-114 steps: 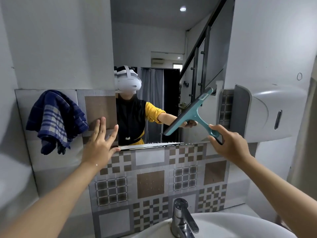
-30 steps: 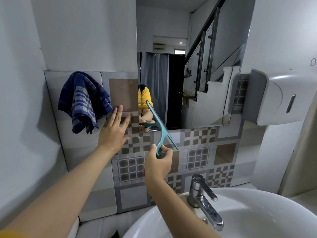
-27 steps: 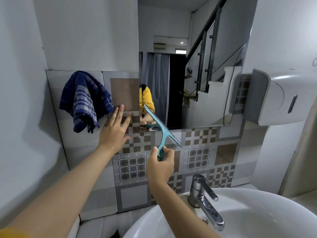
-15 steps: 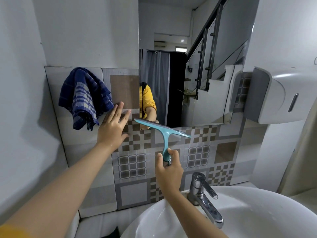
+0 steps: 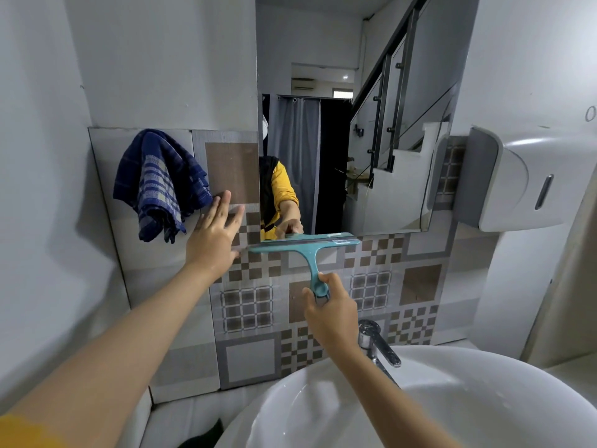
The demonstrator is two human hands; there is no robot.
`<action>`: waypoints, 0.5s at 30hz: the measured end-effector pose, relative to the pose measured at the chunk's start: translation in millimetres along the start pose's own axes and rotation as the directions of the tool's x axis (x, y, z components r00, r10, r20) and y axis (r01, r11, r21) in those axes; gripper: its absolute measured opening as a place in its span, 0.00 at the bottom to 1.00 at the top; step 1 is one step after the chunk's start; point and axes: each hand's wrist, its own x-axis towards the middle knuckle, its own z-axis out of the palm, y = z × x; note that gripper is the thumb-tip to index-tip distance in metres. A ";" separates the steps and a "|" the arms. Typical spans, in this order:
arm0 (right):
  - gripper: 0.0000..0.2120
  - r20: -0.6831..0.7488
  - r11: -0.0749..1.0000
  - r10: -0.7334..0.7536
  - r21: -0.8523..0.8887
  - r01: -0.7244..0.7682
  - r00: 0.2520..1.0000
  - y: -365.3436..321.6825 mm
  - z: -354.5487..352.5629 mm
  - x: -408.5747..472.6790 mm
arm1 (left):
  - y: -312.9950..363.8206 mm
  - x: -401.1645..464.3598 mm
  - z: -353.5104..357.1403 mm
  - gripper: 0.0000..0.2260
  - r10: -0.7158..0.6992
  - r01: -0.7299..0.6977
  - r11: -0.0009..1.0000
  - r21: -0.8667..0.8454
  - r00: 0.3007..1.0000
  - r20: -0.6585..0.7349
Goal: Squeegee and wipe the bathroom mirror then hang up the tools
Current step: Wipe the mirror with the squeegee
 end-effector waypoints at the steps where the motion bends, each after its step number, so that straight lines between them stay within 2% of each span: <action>1: 0.10 0.031 0.999 0.011 -0.033 -0.010 0.999 -0.3 -3.3 0.2 | 2.9 0.0 -2.5 0.42 -0.018 0.019 1.000 -0.021 1.000 0.022; 6: 0.12 0.138 0.997 -0.017 -0.068 0.026 0.990 2.4 -22.7 -5.7 | 23.7 -7.1 -23.9 0.33 -0.070 0.095 0.973 -0.211 0.990 0.123; 8: 0.12 0.193 0.995 -0.042 -0.078 0.058 0.980 -0.4 -32.9 -4.8 | 34.7 -13.6 -29.8 0.28 -0.074 0.095 0.948 -0.304 0.994 0.082; 11: 0.13 0.289 0.983 -0.107 -0.111 0.144 0.951 -8.5 -49.2 -0.4 | 54.9 -24.1 -36.5 0.21 -0.133 0.099 0.833 -0.545 0.991 -0.023; 15: 0.15 0.433 0.945 -0.205 -0.147 0.293 0.878 -25.8 -71.8 5.6 | 76.4 -38.5 -50.2 0.09 -0.107 0.077 0.676 -0.732 0.994 0.006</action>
